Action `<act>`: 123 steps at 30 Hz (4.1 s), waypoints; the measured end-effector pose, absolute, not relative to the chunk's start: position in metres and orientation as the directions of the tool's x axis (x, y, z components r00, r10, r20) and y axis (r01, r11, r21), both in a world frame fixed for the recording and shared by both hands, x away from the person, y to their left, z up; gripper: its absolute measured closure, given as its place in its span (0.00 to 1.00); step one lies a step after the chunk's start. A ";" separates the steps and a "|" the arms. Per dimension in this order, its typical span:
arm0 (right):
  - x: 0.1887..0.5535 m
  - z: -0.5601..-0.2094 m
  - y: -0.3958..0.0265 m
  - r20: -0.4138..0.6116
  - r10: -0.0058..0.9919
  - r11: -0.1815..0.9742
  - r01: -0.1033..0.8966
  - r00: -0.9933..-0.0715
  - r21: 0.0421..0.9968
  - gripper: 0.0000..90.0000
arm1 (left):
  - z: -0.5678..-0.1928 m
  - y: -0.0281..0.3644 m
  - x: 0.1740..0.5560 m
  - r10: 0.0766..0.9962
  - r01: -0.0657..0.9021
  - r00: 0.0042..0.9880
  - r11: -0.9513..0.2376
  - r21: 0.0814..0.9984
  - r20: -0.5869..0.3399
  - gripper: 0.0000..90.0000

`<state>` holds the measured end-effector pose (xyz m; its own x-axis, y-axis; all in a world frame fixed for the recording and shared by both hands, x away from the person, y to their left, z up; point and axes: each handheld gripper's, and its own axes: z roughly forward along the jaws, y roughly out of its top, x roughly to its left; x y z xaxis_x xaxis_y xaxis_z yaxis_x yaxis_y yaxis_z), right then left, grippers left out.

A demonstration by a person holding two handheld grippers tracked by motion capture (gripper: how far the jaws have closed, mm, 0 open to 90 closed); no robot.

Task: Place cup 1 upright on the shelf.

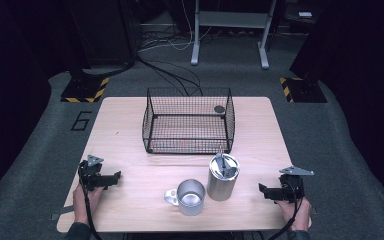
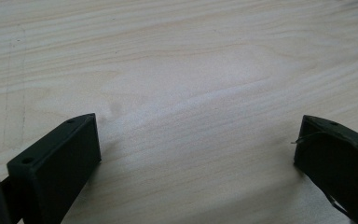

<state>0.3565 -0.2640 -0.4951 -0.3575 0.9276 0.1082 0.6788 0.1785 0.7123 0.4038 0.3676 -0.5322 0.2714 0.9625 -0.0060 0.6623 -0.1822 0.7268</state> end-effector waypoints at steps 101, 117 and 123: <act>0.348 -0.376 -0.134 -0.040 0.769 0.339 0.355 -0.638 0.871 0.04 | -0.532 0.369 0.401 0.963 0.666 0.268 -0.189 0.722 0.005 0.01; 0.361 -0.359 -0.137 -0.032 0.766 0.331 0.351 -0.642 0.876 0.04 | -0.531 0.369 0.401 0.964 0.669 0.266 -0.187 0.720 0.003 0.01; 0.366 -0.346 -0.140 -0.049 0.764 0.330 0.326 -0.643 0.886 0.04 | -0.532 0.368 0.402 0.965 0.665 0.260 -0.178 0.726 -0.002 0.01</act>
